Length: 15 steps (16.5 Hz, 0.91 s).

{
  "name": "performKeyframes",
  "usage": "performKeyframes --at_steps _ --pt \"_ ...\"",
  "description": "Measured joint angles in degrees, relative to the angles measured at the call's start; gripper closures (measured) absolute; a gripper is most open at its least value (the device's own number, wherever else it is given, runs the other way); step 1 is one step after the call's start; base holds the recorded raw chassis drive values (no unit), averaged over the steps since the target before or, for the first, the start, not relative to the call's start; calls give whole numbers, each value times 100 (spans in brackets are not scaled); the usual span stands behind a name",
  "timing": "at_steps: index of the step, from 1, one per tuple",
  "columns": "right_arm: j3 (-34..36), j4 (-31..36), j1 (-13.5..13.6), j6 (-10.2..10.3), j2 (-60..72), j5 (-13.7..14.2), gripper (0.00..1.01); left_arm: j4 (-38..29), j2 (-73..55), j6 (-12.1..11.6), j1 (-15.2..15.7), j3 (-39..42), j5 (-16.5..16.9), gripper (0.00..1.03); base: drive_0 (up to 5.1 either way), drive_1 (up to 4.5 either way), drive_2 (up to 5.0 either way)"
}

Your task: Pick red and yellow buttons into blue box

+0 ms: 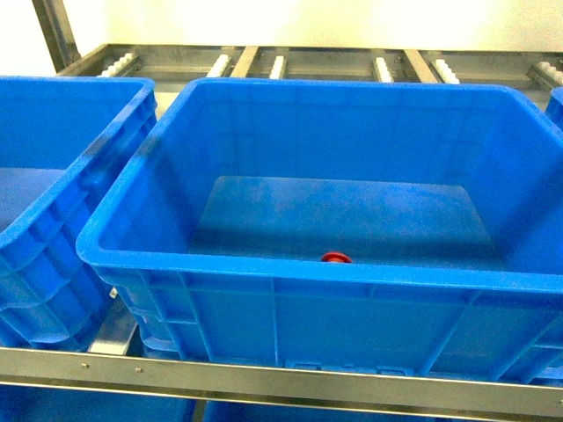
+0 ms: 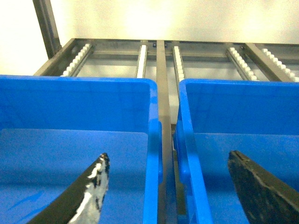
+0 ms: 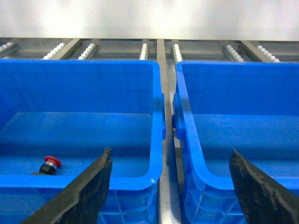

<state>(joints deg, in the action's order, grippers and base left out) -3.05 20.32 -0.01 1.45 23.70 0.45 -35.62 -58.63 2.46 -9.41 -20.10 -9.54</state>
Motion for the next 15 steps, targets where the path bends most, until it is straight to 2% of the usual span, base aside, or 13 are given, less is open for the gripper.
performKeyframes --at_steps 4,7,10,11,12,13,14,15 --pt "4 -68 0 -46 -111 -31 41 -289 201 -87 94 352 85 39 0 0 0" --pt "44 -186 0 -90 -291 -31 56 -330 448 -136 190 544 188 51 0 0 0" --pt "83 -271 0 -105 -389 -33 65 -337 610 -142 251 647 243 61 0 0 0" --pt "170 -153 0 -105 -437 -31 75 -310 802 -142 321 815 315 72 0 0 0" --pt "240 -328 0 -111 -682 -35 99 -170 1154 -142 439 1117 433 93 0 0 0" --pt "240 -695 0 -131 -1045 -37 99 131 1808 -160 984 1425 870 101 0 0 0" --pt "240 -984 0 -131 -1335 -42 99 522 2406 -162 925 1670 953 101 0 0 0" --pt "236 -1961 0 -131 -2365 -46 99 632 2903 -162 931 1873 957 101 0 0 0"
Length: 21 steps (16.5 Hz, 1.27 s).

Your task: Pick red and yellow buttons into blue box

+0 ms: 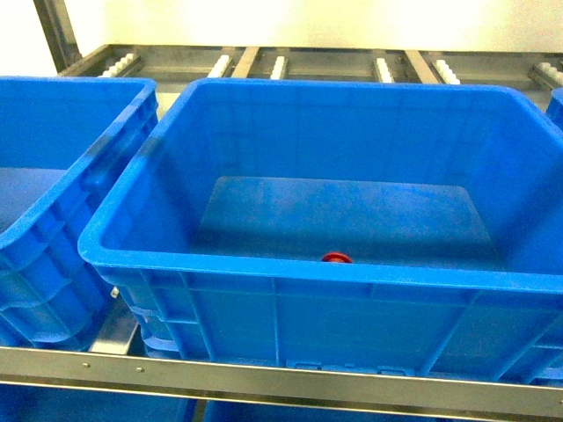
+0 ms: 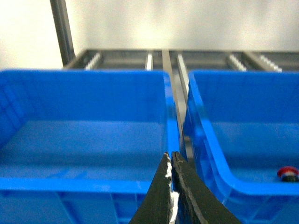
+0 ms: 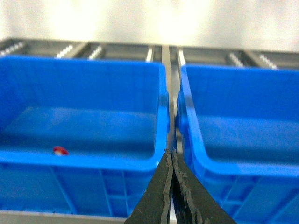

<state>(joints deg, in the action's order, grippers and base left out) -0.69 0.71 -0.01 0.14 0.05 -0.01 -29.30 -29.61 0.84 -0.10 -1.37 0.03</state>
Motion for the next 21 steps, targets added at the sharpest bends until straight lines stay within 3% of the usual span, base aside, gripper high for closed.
performKeyframes --at_steps 17,18,21 --pt "0 -94 0 -2 17 -2 99 1974 2015 -2 0 55 -2 101 0 0 0" --pt "0 -94 0 -2 17 -2 99 2750 2505 -2 0 52 -2 101 0 0 0" --pt "2 -87 0 -2 20 -4 99 2981 2900 -4 0 52 -9 101 0 0 0"
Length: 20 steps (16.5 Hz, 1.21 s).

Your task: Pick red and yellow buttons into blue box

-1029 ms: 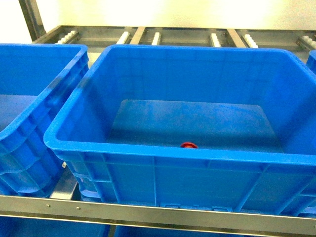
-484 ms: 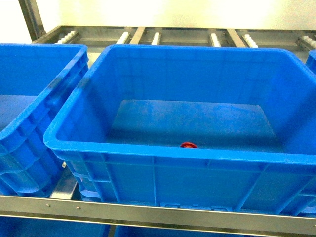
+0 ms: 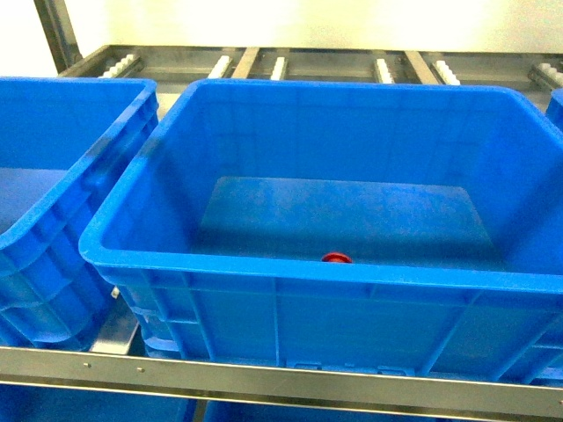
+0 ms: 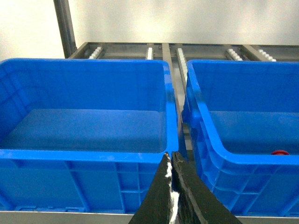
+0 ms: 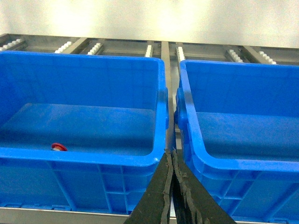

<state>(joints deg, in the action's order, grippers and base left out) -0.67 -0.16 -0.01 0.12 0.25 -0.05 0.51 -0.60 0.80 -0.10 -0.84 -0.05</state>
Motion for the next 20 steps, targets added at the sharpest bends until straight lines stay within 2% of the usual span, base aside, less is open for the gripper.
performKeyframes --at_steps 2,3,8,9,11,12,20 --pt "-2 -9 0 0 -2 2 99 -26 2 0 0 0 7 101 0 0 0" --pt "-2 -7 0 -7 -2 2 94 -28 2 4 0 0 7 100 0 0 0" --pt "-2 -7 0 -7 -2 2 35 -28 2 2 0 0 4 42 0 0 0" --pt "-2 -9 0 -7 -2 2 20 -28 2 2 0 0 4 29 0 0 0" --pt "-2 -7 0 -4 -2 2 1 -28 2 0 0 0 4 4 0 0 0" --pt "-2 -9 0 -7 -2 2 4 -26 2 -13 0 0 4 6 0 0 0" --pt "-2 -9 0 -7 -2 2 3 -26 2 -15 0 0 4 5 0 0 0"
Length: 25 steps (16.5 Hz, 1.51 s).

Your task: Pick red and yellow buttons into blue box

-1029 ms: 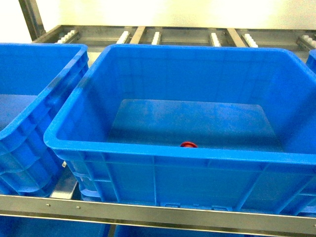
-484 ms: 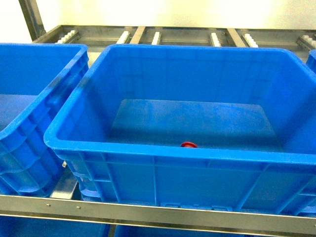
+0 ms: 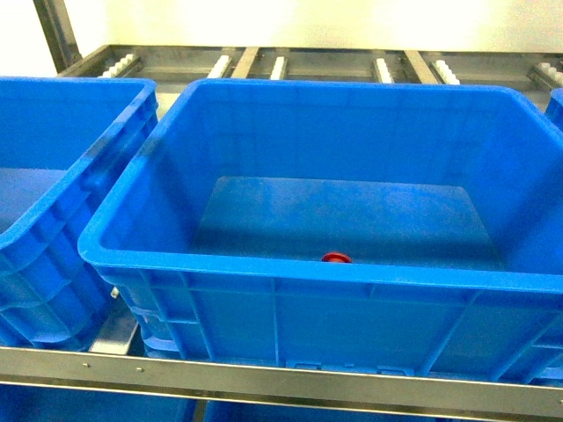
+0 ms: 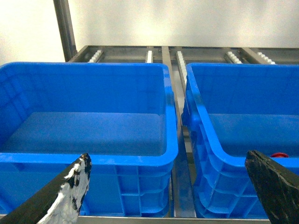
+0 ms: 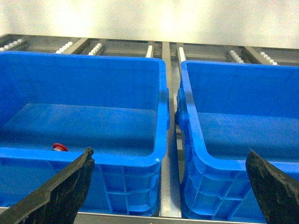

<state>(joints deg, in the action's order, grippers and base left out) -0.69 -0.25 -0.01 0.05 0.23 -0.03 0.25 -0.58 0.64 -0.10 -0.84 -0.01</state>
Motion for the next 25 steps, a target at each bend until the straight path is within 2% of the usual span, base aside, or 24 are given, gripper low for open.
performKeyframes --at_steps 25 --pt "0 0 0 0 0 0 3 -2 0 0 0 0 0 5 0 0 0"
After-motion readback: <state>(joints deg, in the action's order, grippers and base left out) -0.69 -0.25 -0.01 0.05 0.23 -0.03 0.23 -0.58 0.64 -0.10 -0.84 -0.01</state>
